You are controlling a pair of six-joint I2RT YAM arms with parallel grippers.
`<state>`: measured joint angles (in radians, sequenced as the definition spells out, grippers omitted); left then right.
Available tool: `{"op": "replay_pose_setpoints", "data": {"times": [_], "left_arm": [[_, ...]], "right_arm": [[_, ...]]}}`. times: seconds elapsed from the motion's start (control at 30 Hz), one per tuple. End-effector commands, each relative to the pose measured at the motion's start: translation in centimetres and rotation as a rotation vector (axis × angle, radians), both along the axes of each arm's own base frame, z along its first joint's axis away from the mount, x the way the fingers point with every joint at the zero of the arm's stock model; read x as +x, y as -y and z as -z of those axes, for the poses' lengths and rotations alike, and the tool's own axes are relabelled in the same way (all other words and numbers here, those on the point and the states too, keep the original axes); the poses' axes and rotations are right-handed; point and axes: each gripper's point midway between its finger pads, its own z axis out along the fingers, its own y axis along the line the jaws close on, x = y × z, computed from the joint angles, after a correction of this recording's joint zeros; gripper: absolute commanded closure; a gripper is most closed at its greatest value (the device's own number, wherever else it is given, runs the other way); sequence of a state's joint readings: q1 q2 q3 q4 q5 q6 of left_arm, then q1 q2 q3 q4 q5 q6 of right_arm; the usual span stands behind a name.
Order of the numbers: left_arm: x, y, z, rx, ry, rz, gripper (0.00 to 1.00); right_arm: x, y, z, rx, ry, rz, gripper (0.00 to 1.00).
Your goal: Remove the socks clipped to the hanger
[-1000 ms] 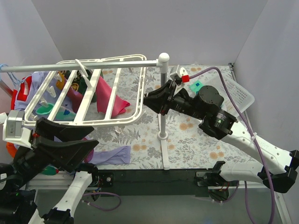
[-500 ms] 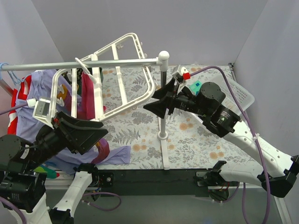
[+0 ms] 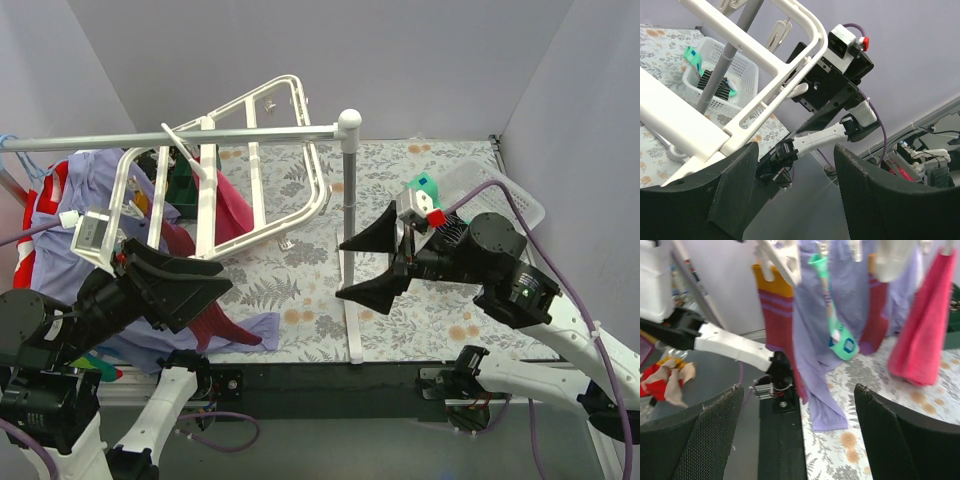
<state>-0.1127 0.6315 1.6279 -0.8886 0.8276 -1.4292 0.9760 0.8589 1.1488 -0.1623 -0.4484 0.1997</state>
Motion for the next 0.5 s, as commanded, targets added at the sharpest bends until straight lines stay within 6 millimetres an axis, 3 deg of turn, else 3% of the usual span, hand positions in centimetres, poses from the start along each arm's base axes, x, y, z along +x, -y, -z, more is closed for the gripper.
{"op": "replay_pose_setpoints", "data": {"times": [0.0, 0.07, 0.2, 0.47], "left_arm": [[0.8, 0.1, 0.4, 0.000, -0.027, -0.001, 0.41], [0.6, 0.1, 0.5, -0.001, -0.028, -0.001, 0.41], [0.6, 0.1, 0.4, -0.002, -0.025, -0.002, 0.41], [0.3, 0.1, 0.2, -0.004, -0.017, -0.001, 0.41]], "right_arm": [[-2.8, -2.2, -2.5, 0.040, 0.090, -0.098, 0.05], [-2.9, -3.2, -4.2, 0.063, 0.119, -0.067, 0.04], [-1.3, -5.8, -5.2, 0.080, 0.156, 0.025, 0.03], [1.6, -7.4, -7.8, 0.182, 0.156, 0.201, 0.09]]}}
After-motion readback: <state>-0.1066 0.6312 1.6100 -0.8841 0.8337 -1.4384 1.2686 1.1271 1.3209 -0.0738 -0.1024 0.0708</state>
